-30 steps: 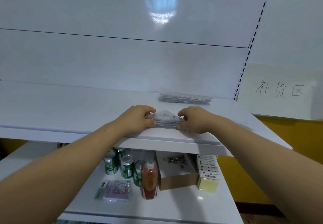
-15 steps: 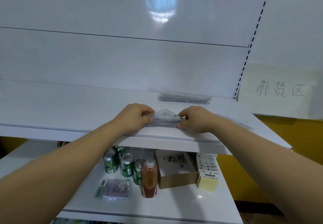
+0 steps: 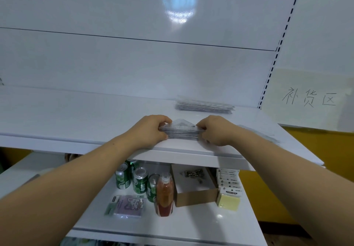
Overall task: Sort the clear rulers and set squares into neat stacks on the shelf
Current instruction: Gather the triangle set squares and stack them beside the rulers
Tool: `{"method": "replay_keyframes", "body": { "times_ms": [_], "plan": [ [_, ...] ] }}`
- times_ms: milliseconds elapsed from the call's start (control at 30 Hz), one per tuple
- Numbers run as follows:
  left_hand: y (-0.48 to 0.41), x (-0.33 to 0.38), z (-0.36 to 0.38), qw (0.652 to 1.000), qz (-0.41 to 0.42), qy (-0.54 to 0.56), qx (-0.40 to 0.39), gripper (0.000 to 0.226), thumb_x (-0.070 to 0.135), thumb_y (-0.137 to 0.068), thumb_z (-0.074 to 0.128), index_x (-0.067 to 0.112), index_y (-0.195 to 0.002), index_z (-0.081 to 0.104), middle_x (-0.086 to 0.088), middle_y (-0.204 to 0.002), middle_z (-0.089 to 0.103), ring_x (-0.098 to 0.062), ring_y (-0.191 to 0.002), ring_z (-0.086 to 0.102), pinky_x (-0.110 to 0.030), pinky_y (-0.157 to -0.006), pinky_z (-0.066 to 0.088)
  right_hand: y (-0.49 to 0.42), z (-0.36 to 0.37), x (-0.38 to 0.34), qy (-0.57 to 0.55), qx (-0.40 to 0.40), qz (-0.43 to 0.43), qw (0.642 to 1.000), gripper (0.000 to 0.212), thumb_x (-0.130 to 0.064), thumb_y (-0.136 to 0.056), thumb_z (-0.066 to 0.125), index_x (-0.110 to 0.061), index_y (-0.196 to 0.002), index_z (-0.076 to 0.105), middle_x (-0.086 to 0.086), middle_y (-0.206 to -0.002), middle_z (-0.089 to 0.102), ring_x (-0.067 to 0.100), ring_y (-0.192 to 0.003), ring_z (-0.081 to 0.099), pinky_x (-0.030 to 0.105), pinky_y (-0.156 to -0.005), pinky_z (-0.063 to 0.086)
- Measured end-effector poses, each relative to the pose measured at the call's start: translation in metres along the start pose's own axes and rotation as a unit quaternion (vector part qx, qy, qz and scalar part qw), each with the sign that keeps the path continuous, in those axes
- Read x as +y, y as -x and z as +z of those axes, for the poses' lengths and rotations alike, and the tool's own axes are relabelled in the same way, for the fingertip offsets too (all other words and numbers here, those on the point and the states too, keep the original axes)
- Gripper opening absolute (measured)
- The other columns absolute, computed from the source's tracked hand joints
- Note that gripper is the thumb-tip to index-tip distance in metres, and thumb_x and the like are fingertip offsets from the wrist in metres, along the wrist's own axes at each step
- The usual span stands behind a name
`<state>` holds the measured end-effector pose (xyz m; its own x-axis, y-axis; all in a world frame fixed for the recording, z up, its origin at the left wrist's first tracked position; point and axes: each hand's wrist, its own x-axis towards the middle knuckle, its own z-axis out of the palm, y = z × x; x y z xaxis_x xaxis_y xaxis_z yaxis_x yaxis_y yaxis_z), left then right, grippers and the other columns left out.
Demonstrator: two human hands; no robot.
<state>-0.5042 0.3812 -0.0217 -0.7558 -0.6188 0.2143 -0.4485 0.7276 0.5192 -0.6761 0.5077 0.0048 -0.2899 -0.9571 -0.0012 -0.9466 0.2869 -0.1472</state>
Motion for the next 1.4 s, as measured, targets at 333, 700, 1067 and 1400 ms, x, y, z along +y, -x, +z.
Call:
{"method": "replay_keyframes", "body": {
  "times_ms": [333,700,1067,1400],
  "plan": [
    [0.000,-0.007,-0.004,0.999,0.001,0.028,0.041,0.034,0.021,-0.085,0.067,0.018,-0.119,0.064,0.005,-0.100,0.064,-0.007,-0.091,0.056,-0.017,-0.078,0.042,-0.001,0.003,0.009,-0.061,0.025,0.004,0.998,0.028,-0.035,-0.090,0.055,-0.025,-0.114,0.066,-0.006,-0.096,0.059,0.011,-0.081,0.051,0.025,-0.073,0.038],
    [-0.003,-0.005,-0.004,0.999,-0.005,0.030,0.031,0.035,0.025,-0.085,0.067,0.020,-0.119,0.064,0.005,-0.102,0.061,-0.012,-0.099,0.058,-0.021,-0.082,0.040,-0.003,0.003,0.024,-0.052,0.052,0.021,0.997,0.033,-0.043,-0.087,0.062,-0.024,-0.113,0.064,-0.010,-0.094,0.052,0.010,-0.083,0.049,0.024,-0.073,0.036],
    [-0.003,-0.005,-0.002,0.998,-0.009,0.039,0.045,0.024,0.024,-0.083,0.071,0.020,-0.106,0.065,0.008,-0.086,0.058,-0.013,-0.083,0.058,-0.023,-0.074,0.046,-0.002,-0.009,0.031,-0.044,0.078,0.054,0.995,0.036,-0.038,-0.087,0.064,-0.018,-0.117,0.062,-0.002,-0.110,0.058,0.014,-0.092,0.052,0.027,-0.083,0.045],
    [-0.004,-0.005,0.000,0.998,-0.012,0.034,0.055,0.023,0.024,-0.082,0.071,0.022,-0.103,0.065,0.011,-0.086,0.058,-0.003,-0.079,0.054,-0.014,-0.066,0.039,0.012,-0.016,0.069,-0.063,0.200,0.162,0.964,0.033,-0.034,-0.090,0.059,-0.020,-0.120,0.061,0.001,-0.115,0.061,0.022,-0.100,0.058,0.034,-0.088,0.047]
  ]
}}
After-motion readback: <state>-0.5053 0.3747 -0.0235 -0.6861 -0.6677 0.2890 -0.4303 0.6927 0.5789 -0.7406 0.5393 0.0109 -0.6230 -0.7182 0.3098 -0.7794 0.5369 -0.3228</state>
